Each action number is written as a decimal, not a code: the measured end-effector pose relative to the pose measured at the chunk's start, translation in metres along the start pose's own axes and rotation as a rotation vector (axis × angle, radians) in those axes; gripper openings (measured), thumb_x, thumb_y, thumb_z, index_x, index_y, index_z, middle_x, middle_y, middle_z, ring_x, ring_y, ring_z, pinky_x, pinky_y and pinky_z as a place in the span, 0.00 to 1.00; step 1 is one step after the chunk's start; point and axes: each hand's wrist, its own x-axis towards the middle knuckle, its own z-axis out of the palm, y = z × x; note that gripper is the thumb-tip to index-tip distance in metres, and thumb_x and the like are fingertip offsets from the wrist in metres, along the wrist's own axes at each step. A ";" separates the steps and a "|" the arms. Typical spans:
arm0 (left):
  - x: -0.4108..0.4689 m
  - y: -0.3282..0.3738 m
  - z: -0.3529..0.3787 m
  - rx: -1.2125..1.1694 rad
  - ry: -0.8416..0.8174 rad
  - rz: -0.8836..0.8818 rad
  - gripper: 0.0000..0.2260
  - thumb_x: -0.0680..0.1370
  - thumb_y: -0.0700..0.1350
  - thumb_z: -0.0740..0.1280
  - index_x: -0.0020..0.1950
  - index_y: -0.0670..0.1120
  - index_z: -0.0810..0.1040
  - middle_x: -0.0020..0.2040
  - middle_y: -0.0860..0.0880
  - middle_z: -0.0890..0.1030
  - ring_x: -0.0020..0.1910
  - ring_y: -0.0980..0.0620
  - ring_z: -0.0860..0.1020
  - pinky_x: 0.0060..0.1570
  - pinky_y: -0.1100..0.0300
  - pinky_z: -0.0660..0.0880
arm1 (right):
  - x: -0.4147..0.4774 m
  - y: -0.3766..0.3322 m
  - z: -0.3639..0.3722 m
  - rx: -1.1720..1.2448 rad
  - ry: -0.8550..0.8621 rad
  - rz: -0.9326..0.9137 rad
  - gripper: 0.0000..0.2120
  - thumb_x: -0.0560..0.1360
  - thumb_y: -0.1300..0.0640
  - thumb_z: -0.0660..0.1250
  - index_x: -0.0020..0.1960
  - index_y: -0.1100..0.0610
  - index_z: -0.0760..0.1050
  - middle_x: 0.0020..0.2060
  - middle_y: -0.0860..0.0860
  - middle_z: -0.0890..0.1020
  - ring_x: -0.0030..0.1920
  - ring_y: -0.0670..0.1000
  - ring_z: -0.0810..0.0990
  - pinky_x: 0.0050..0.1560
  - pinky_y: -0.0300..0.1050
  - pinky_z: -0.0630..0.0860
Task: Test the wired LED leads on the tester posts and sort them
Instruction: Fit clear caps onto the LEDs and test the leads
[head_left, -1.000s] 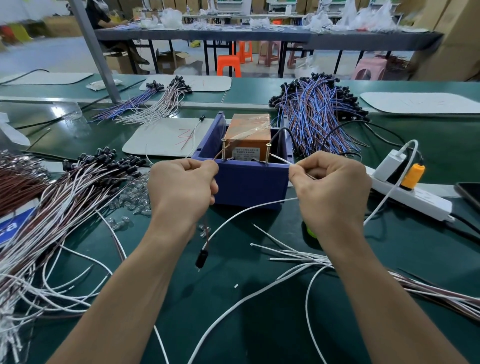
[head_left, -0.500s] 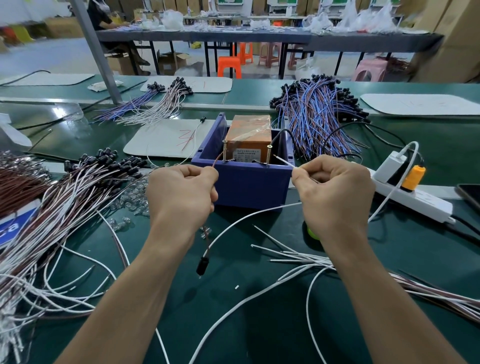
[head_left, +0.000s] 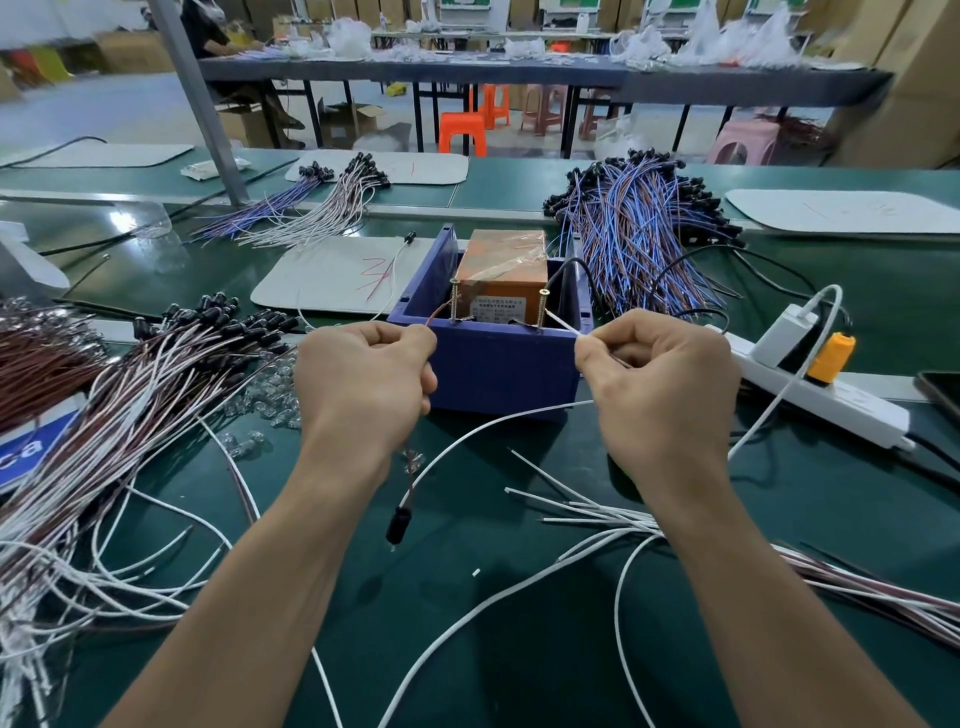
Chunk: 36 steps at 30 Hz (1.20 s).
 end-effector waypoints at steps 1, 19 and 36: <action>0.000 0.000 0.000 0.001 0.001 0.000 0.14 0.72 0.41 0.71 0.26 0.44 0.79 0.23 0.48 0.78 0.18 0.53 0.70 0.21 0.63 0.69 | 0.000 0.000 0.000 0.001 -0.005 0.002 0.09 0.72 0.58 0.76 0.34 0.55 0.81 0.25 0.45 0.80 0.22 0.44 0.70 0.27 0.37 0.66; -0.038 -0.003 -0.007 0.083 -0.645 0.284 0.08 0.67 0.50 0.78 0.45 0.56 0.87 0.39 0.52 0.87 0.36 0.56 0.84 0.41 0.59 0.80 | -0.010 -0.020 -0.027 0.574 -0.458 0.439 0.10 0.77 0.66 0.69 0.37 0.61 0.78 0.23 0.55 0.75 0.24 0.48 0.64 0.23 0.34 0.60; -0.027 -0.015 -0.020 0.279 -1.041 0.001 0.07 0.79 0.49 0.73 0.45 0.47 0.86 0.32 0.47 0.84 0.21 0.54 0.70 0.23 0.65 0.67 | 0.029 0.031 -0.077 -0.028 -0.228 0.382 0.08 0.71 0.60 0.76 0.51 0.56 0.84 0.41 0.53 0.87 0.34 0.48 0.80 0.40 0.42 0.75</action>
